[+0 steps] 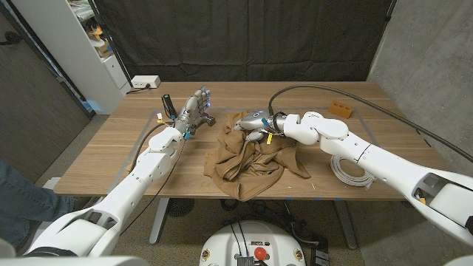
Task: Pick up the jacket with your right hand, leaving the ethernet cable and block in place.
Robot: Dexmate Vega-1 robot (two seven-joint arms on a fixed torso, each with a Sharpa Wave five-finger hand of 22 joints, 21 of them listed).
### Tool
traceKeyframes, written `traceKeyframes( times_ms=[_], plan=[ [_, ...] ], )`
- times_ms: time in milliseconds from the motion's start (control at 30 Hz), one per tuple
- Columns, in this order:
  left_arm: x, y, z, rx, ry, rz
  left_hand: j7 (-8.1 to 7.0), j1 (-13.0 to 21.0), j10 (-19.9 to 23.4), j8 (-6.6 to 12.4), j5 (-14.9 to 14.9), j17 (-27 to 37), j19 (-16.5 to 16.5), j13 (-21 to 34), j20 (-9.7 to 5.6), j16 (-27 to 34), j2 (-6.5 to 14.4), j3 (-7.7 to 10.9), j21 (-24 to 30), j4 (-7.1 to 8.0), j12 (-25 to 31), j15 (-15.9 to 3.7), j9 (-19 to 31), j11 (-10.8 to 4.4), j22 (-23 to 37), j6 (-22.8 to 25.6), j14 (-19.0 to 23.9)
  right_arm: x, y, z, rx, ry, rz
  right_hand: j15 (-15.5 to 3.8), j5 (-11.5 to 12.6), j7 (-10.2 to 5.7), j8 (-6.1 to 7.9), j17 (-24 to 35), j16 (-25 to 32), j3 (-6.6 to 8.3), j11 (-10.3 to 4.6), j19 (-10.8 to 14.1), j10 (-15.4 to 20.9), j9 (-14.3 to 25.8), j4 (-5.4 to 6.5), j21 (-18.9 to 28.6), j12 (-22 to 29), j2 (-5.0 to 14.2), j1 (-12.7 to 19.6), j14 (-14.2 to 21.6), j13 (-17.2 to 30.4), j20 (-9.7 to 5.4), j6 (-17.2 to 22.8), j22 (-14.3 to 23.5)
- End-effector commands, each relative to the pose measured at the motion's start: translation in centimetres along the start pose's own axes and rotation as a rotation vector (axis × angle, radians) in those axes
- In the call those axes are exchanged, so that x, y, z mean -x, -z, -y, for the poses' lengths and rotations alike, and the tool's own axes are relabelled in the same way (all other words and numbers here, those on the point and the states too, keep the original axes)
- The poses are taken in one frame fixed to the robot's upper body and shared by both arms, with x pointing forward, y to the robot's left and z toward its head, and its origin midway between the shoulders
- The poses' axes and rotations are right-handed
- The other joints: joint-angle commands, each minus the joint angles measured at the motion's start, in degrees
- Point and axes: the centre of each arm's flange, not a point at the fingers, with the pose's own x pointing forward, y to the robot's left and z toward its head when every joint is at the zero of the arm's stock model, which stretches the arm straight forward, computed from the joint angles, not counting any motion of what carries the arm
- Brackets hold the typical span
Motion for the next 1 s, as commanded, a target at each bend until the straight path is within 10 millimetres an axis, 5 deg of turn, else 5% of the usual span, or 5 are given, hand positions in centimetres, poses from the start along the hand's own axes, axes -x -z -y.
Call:
traceKeyframes(
  times_ms=[33,200,533,1000],
  plan=[
    [0.1,0.0,0.0,0.004,0.000,0.000,-0.12,-0.2,0.2,0.19,0.0,0.3,-0.2,0.1,0.58,0.3,0.3,0.16,0.3,-0.26,0.1,0.22,0.1,0.22,0.3,0.4,0.4,0.1,-0.4,-0.1,-0.023,0.118,0.029,-13.32,-0.9,-0.24,3.06,3.0,1.0,1.16,-0.77,18.8,2.1,2.8,-0.26,1.9,2.0,0.57,3.6,6.6,2.2,-21.76,3.2,0.6],
    [0.3,0.1,-0.2,0.008,-0.005,0.001,-0.10,-0.2,0.2,0.21,0.0,0.3,-0.2,0.1,0.66,0.3,0.3,0.15,0.3,-0.28,0.1,0.24,0.1,0.27,0.3,0.5,0.4,0.0,-0.6,-0.5,-0.030,0.160,0.044,-14.27,-1.0,0.19,5.85,6.9,2.3,1.41,-1.12,20.1,4.0,5.8,-0.10,4.7,4.3,0.35,6.7,9.0,4.8,-23.68,5.3,1.3],
    [0.3,0.0,-0.4,0.007,-0.002,0.001,0.07,-0.2,0.5,0.29,0.0,0.3,-0.1,0.1,0.69,0.4,0.3,0.13,0.3,-0.33,0.2,0.32,0.1,0.13,0.3,0.8,0.5,-0.1,-0.6,-0.2,-0.108,0.210,0.038,-14.42,0.8,1.45,9.29,13.6,1.8,2.43,0.16,22.5,4.4,10.9,-0.50,10.8,6.9,-0.81,13.2,10.5,9.2,-24.53,6.4,2.8],
    [0.1,-0.2,-0.6,0.003,0.000,0.003,0.04,-0.3,0.4,0.26,0.0,0.3,-0.2,0.1,0.67,0.3,0.4,0.11,0.3,-0.40,0.1,0.29,0.1,0.24,0.3,0.9,0.4,0.3,-0.3,1.1,-0.107,0.233,0.021,-14.69,2.3,2.04,9.52,16.0,0.7,3.22,0.60,22.3,4.1,11.5,0.01,13.5,7.7,-0.81,15.4,12.0,11.1,-24.49,6.6,3.4]
  ],
)
